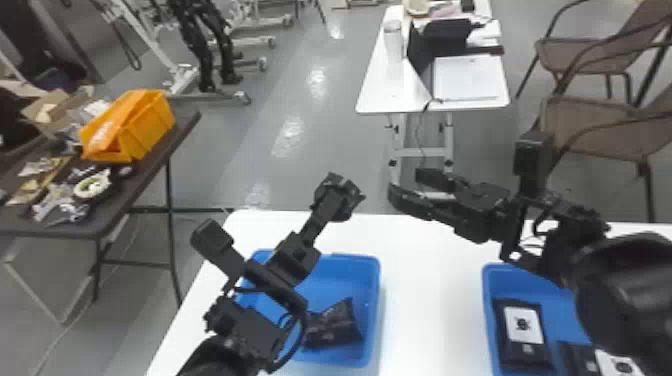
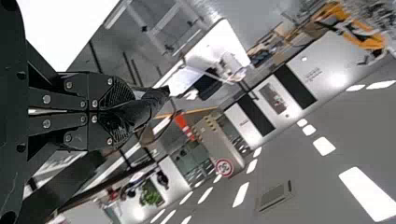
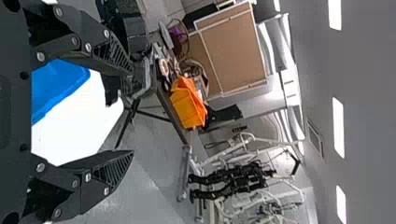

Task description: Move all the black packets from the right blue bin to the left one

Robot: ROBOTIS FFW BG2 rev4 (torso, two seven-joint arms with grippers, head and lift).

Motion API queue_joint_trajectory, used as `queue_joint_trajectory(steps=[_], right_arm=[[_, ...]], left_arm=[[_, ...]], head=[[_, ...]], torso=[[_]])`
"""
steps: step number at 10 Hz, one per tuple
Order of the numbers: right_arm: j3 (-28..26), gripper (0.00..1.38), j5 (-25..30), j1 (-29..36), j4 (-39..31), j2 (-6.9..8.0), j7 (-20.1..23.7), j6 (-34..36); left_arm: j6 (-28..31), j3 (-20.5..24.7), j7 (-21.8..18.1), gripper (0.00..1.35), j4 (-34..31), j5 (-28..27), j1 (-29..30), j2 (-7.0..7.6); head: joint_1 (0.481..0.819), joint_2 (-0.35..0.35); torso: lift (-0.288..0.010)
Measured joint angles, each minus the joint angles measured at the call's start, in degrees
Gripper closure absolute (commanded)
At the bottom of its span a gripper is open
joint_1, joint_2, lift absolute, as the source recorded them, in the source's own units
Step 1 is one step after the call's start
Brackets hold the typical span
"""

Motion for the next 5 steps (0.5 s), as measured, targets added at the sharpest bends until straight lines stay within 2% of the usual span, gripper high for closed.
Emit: queue_joint_trajectory(steps=[2,3,4,5], right_arm=[[-7.7,0.26,6.6,5.8,-7.5,1.14,-2.7,1.3],[-12.2,0.26,8.1,9.9,-10.6,2.15,-3.8,2.1],[-15.4,0.26,8.8,13.2,-12.6,2.80,-4.5,3.0],[-17.4,0.26,9.0,16.0,-14.2,3.05,-5.0,3.8]], left_arm=[[-9.7,2.1,0.0,1.22,1.0,-12.3,3.7,0.00],[-14.5,2.8,0.9,1.22,2.0,-21.0,6.8,0.00],[-16.5,3.7,1.1,1.22,2.6,-29.5,8.8,0.00],[-16.6,4.8,-0.3,0.99,2.9,-38.4,9.6,0.00]], head=[[0.695,0.281],[0.695,0.287],[0.695,0.287],[0.695,0.285]], torso=[[0.000],[0.000],[0.000],[0.000]])
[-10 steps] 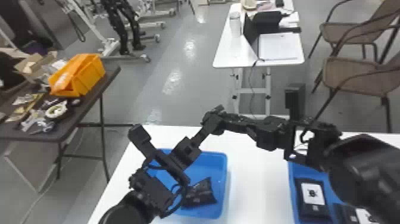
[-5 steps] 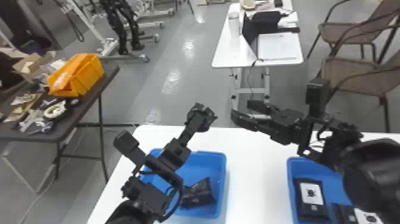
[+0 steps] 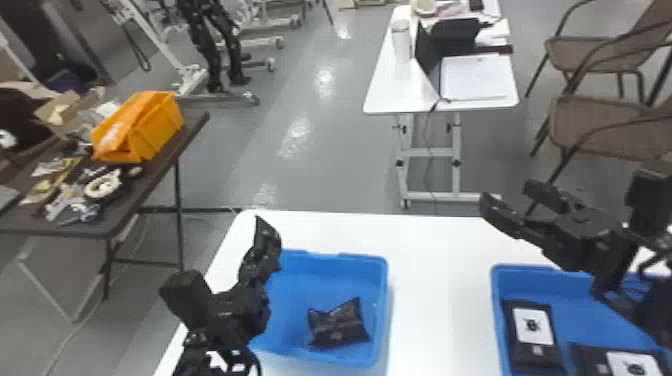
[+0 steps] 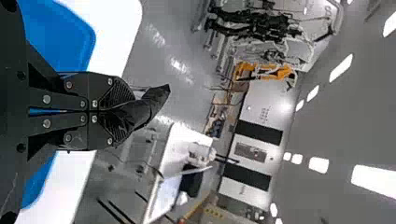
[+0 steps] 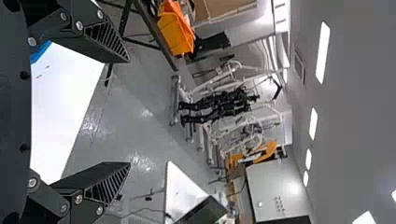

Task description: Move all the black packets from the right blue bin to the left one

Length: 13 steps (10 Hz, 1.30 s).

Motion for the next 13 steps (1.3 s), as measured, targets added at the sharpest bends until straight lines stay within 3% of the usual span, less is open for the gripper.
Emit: queue_joint_trajectory(steps=[1,2,4,6,9,13], right_arm=[[-0.8,0.26,0.0,1.7,-0.7,0.05,-0.2,0.3],[-1.0,0.26,0.0,2.8,-0.9,0.06,-0.2,0.4],[-1.1,0.26,0.1,4.4,-1.2,-0.02,-0.2,0.4],[-2.1,0.26,2.0,6.2,-2.3,-0.02,-0.5,0.8],[-3.8,0.26,3.9,13.2,-6.1,0.12,-11.8,2.1],[-4.8,0.26,-5.9,18.8,-5.0,0.17,-22.7,10.2]], left_arm=[[0.2,0.8,-2.0,0.41,0.4,-6.5,0.1,0.00],[-0.5,1.3,-4.4,0.00,0.9,-11.5,-0.3,0.00],[1.0,1.4,-8.6,0.20,1.0,-14.0,-1.8,0.00],[-0.9,1.1,-9.8,0.31,0.9,-9.8,-2.1,0.00],[-3.1,0.3,-11.2,0.32,-0.8,-4.8,-3.6,0.00],[-1.7,0.4,-11.4,0.32,-1.3,-4.4,-4.1,0.00]], head=[[0.695,0.286],[0.695,0.284],[0.695,0.272],[0.695,0.250],[0.695,0.180],[0.695,0.159]], torso=[[0.000],[0.000],[0.000],[0.000],[0.000],[0.000]])
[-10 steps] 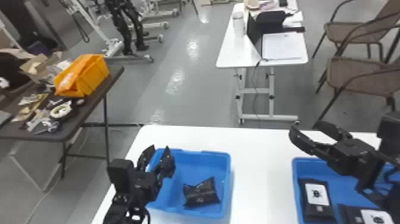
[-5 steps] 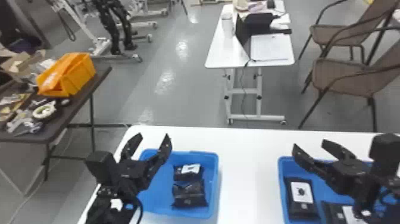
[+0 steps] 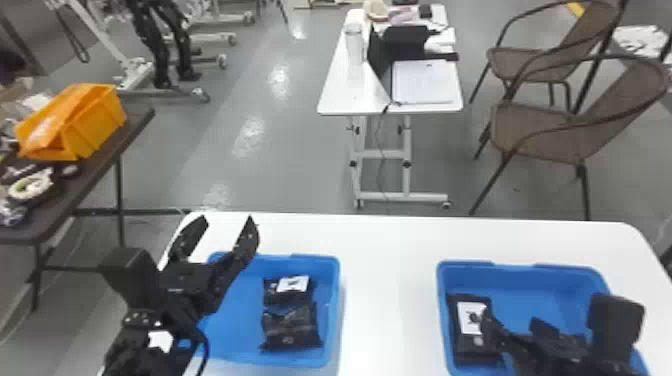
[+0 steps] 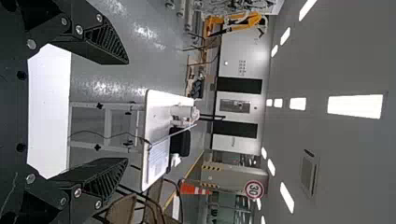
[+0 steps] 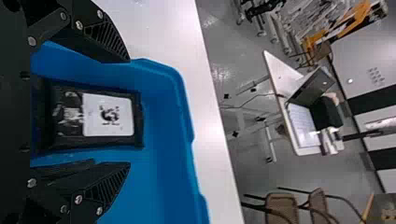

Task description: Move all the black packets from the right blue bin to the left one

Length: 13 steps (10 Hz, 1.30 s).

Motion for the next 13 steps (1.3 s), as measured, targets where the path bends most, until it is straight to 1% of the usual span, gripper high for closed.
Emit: queue_joint_trajectory(steps=[1,2,4,6,7,10,11,13], right_arm=[[-0.3,0.26,-2.6,0.7,-0.2,-0.30,-2.1,2.8],[-0.3,0.26,-4.2,0.8,-0.3,-0.81,-3.2,5.0],[0.2,0.26,-3.8,-0.3,0.1,-1.24,-3.9,6.8],[1.2,0.26,-0.8,-2.9,1.6,-1.61,-3.9,8.5],[1.9,0.26,-0.2,-4.2,2.6,-2.15,-3.8,9.1],[5.1,0.26,0.1,-8.6,7.7,-3.92,-1.9,10.7],[6.0,0.26,0.1,-9.9,9.3,-4.22,-1.5,10.9],[7.0,0.26,0.0,-12.3,13.0,-4.33,-0.5,11.1]], left_arm=[[0.3,0.0,0.0,0.32,0.0,0.0,-0.2,0.00],[0.4,0.0,-0.1,0.32,0.0,0.0,-0.3,0.00],[0.5,0.1,-0.4,0.32,0.0,0.0,-0.4,0.00],[0.1,0.3,-0.6,0.32,0.0,0.0,-0.4,0.00],[-0.1,0.3,-0.7,0.32,0.0,0.0,-0.3,0.00],[-0.5,0.5,-0.7,0.32,0.0,0.1,-0.3,0.00],[-0.7,0.5,-0.7,0.32,0.0,0.1,-0.4,0.00],[-0.8,0.4,-0.7,0.32,0.1,0.1,-0.4,0.00]], head=[[0.695,0.158],[0.695,0.159],[0.695,0.159],[0.695,0.157],[0.695,0.156],[0.695,0.172],[0.695,0.177],[0.695,0.183]], torso=[[0.000],[0.000],[0.000],[0.000],[0.000],[0.000],[0.000],[0.000]])
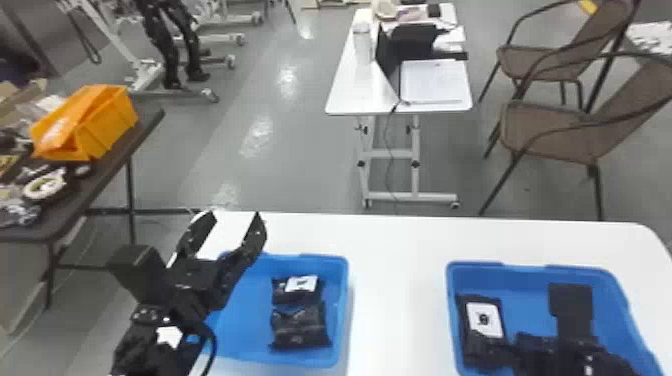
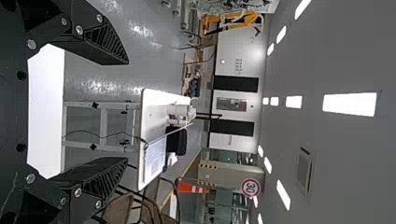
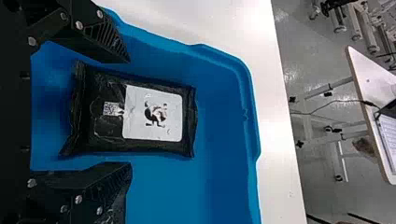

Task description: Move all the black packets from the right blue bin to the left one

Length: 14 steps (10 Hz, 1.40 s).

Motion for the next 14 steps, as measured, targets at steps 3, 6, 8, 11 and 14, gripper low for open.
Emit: queue_joint_trajectory(steps=[3,6,8,11,14], right_arm=[[1.1,0.26,0.1,-2.7,4.7,-0.01,0.6,-0.1],[2.3,0.72,0.2,-5.1,8.4,-0.01,1.4,-1.0],[3.4,0.89,1.1,-6.9,10.8,-0.02,4.7,-1.1],[2.7,1.00,1.6,-5.8,9.2,-0.07,6.9,-1.5],[0.8,1.29,1.0,-3.9,8.1,0.06,6.8,-2.2]], left_arm=[[0.3,0.1,-0.3,0.32,0.0,0.0,-0.1,0.00],[0.5,0.1,-0.4,0.32,0.0,0.0,-0.1,0.00],[0.6,0.1,-0.5,0.32,0.0,0.0,0.0,0.00],[0.9,0.0,-0.5,0.31,0.0,0.7,-0.2,0.00],[1.6,0.0,-0.5,0.31,0.0,1.3,-0.3,0.00]], head=[[0.695,0.183],[0.695,0.185],[0.695,0.200],[0.695,0.206],[0.695,0.193]], torso=[[0.000],[0.000],[0.000],[0.000],[0.000]])
